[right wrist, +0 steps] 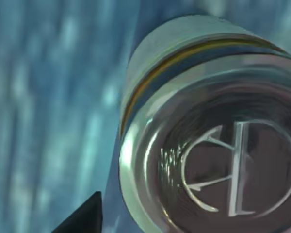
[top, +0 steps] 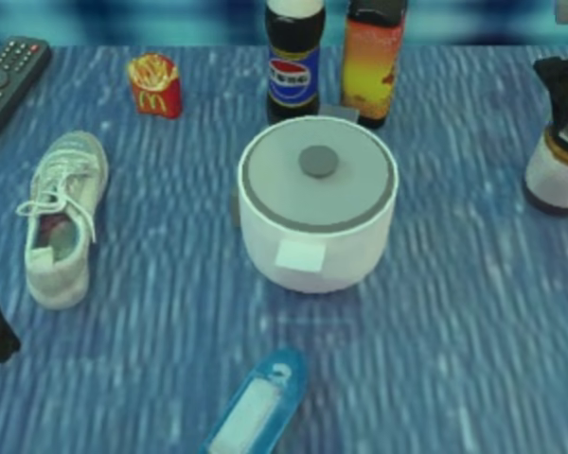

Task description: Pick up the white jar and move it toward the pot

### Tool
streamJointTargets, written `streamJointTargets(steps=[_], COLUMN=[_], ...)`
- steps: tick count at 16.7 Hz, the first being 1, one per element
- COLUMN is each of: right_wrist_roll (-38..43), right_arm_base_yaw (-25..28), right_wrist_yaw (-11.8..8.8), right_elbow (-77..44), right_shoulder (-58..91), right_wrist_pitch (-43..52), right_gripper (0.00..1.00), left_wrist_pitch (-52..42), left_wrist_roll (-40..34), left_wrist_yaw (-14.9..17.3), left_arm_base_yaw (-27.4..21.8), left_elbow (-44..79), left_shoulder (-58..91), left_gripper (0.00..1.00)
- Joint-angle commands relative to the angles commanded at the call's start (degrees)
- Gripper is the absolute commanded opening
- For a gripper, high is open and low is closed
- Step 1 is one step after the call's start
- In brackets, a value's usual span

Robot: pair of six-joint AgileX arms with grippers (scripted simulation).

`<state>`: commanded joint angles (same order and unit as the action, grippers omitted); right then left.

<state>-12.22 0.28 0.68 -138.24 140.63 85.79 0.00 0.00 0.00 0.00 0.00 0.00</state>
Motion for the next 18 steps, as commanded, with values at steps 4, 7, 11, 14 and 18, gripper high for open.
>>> streamJointTargets(steps=[4,7,11,14,18], right_wrist_roll=[-0.86,-0.86,-0.95,-0.90,-0.81], right_arm_base_yaw=[0.50,0.50,0.34,0.45,0.55], right_wrist_yaw=[-0.28,-0.28,-0.28,-0.29,-0.31], right_elbow=[-5.20,-5.20,-4.07,1.76,9.16], right_shoulder=[5.15,5.15,4.95,4.14,3.35], right_wrist_pitch=[1.85,1.85,0.80,-4.13,-10.69], right_gripper=[1.00,1.00,1.00,1.00,1.00], left_wrist_pitch=[0.00,0.00,0.00,0.00,0.00], left_wrist_roll=[0.00,0.00,0.00,0.00,0.00], left_wrist_yaw=[0.00,0.00,0.00,0.00,0.00], left_arm_base_yaw=[0.00,0.00,0.00,0.00,0.00], left_elbow=[0.00,0.00,0.00,0.00,0.00], left_shoulder=[0.00,0.00,0.00,0.00,0.00], left_gripper=[1.00,1.00,1.00,1.00,1.00])
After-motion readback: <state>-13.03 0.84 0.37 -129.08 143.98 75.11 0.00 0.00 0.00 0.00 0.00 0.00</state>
